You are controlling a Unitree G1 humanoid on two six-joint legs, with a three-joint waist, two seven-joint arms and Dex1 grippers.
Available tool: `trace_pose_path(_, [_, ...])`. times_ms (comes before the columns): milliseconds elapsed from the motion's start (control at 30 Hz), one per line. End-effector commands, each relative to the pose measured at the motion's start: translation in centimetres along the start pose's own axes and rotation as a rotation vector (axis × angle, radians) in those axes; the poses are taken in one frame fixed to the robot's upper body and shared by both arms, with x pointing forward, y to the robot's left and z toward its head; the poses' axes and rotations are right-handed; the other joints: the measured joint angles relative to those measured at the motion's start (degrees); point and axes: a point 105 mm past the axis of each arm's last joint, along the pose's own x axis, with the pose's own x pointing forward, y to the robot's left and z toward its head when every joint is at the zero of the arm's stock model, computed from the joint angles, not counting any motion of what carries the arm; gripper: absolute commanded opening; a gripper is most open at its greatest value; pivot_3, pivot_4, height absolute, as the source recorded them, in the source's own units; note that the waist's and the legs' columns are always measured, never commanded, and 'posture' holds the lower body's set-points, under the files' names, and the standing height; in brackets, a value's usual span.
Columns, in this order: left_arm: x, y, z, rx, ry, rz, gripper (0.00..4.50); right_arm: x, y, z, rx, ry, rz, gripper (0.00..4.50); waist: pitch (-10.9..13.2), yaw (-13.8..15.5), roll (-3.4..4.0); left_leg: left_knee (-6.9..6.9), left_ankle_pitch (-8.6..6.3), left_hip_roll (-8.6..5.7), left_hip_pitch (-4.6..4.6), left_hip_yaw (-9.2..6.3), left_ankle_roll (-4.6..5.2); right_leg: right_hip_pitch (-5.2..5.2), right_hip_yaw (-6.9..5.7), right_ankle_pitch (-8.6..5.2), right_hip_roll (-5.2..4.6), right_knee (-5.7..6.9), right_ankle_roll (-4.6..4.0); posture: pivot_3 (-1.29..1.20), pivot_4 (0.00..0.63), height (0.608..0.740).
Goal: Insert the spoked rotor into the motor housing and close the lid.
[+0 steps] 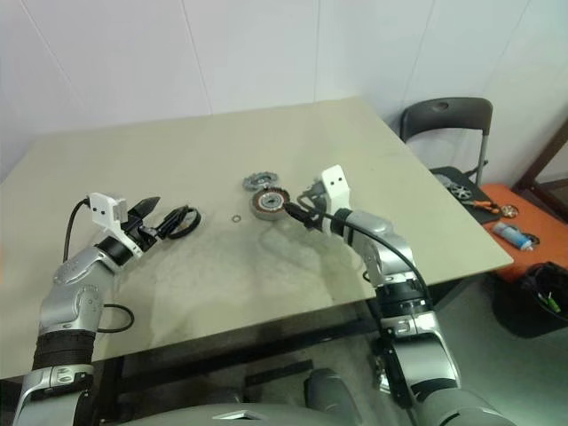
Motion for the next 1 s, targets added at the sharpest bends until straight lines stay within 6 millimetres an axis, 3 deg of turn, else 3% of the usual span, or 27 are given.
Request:
trace_pose_path(33, [0.3,0.0,1.3,0.035,-0.038,-0.004,4.48,0.2,0.2,1.7,-0.024,-0.05,0.004,3.43,0.0,0.0,0.0,0.0,0.0,0.0,0.0,0.0,0.0,0.0,0.0,0.0,0.0,0.0,0.0,0.0,0.0,0.74])
trace_pose_path(200, [0.4,-0.1,1.3,0.034,-0.04,-0.002,4.48,0.7,1.5,2.1,-0.066,-0.038,0.071,3.43,0.0,-0.01,0.0,0.0,0.0,0.0,0.0,0.0,0.0,0.0,0.0,0.0,0.0,0.0,0.0,0.0,0.0,0.74])
trace_pose_path(333, [0.7,-0.1,1.3,0.031,-0.041,-0.004,4.48,2.7,2.6,1.9,-0.336,0.07,0.173,3.43,0.02,-0.26,0.04,0.01,0.0,0.0,0.02,0.01,0.0,0.0,0.0,0.0,0.01,0.01,0.0,0.0,0.0,0.74])
trace_pose_path(467, [1.1,-0.4,1.2,0.029,-0.044,-0.008,4.48,5.2,1.7,3.5,-0.51,0.115,0.2,3.43,0.04,-0.3,0.06,0.02,0.0,0.0,0.08,0.03,0.0,0.02,0.01,0.01,0.02,0.06,0.0,0.0,0.0,0.74])
trace_pose_path(667, [0.5,-1.0,0.7,0.018,-0.05,0.004,4.48,7.0,1.3,4.9,-0.589,0.135,0.212,3.43,0.04,-0.23,0.05,-0.09,0.0,0.0,0.0,0.01,0.0,-0.02,0.0,0.15,-0.04,-0.11,-0.24,0.0,0.0,0.74])
trace_pose_path(867, [-0.7,-0.7,0.4,0.012,-0.048,0.042,4.48,7.5,3.0,5.8,-0.656,0.138,0.31,3.43,0.08,-0.27,0.11,-0.11,0.0,0.0,-0.22,0.0,0.0,-0.27,0.0,0.16,-0.06,-0.01,-0.25,0.0,0.0,0.74])
trace_pose_path(1000, [-1.1,-0.4,0.3,0.011,-0.045,0.062,4.48,7.2,4.7,7.8,-0.665,0.1,0.438,3.43,0.11,-0.28,0.17,-0.02,0.0,-0.01,-0.2,0.0,0.0,-0.25,0.0,0.16,-0.05,0.08,-0.24,0.0,0.0,0.74])
